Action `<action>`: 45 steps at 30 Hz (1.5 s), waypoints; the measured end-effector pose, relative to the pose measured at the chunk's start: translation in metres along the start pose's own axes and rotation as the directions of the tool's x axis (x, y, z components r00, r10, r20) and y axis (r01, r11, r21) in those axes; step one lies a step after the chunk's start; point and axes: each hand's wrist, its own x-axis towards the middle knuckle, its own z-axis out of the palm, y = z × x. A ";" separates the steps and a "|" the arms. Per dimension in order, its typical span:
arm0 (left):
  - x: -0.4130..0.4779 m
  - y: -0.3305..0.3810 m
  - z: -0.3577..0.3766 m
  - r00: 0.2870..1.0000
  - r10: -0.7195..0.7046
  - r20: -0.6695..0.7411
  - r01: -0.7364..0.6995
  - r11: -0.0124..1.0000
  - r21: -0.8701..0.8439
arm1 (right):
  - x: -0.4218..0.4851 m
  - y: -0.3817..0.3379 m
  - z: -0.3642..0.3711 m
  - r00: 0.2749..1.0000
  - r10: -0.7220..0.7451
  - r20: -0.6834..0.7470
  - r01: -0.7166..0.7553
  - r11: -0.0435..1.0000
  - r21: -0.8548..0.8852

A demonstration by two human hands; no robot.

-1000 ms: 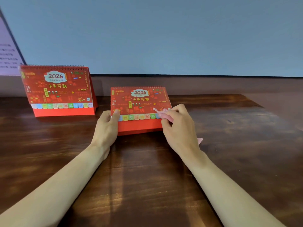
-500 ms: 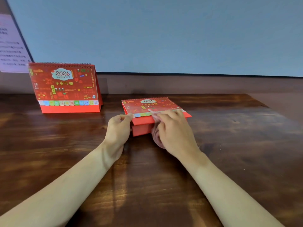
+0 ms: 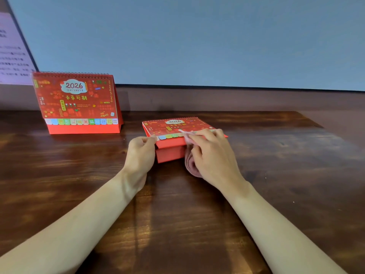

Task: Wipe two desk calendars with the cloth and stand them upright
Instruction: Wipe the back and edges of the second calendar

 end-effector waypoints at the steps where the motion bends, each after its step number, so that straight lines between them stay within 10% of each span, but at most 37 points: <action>1: 0.000 0.001 -0.001 1.000 -0.006 0.005 0.006 1.000 -0.015 | 0.001 0.007 -0.001 0.998 0.058 -0.009 -0.058 0.998 -0.019; 11: 0.002 0.012 -0.008 0.985 0.014 0.170 0.019 0.981 -0.191 | -0.004 0.038 -0.005 0.756 0.654 -0.036 -0.604 0.717 0.348; 21: -0.015 0.004 0.008 0.924 0.279 0.260 -0.264 0.960 -0.094 | 0.000 -0.013 0.007 0.974 0.204 -0.099 -0.146 0.897 0.417; 27: -0.011 0.007 0.005 0.945 0.255 0.203 -0.223 0.960 -0.167 | -0.004 -0.030 0.010 0.984 -0.177 -0.031 0.174 0.896 0.408; 36: -0.011 0.007 0.008 0.943 0.269 0.197 -0.254 0.962 -0.102 | 0.003 0.011 0.005 0.926 0.307 -0.217 -0.218 0.909 0.356; 45: -0.006 0.001 0.001 0.946 0.264 0.188 -0.241 0.961 -0.135 | -0.002 -0.020 0.012 0.984 -0.117 -0.137 0.157 0.931 0.330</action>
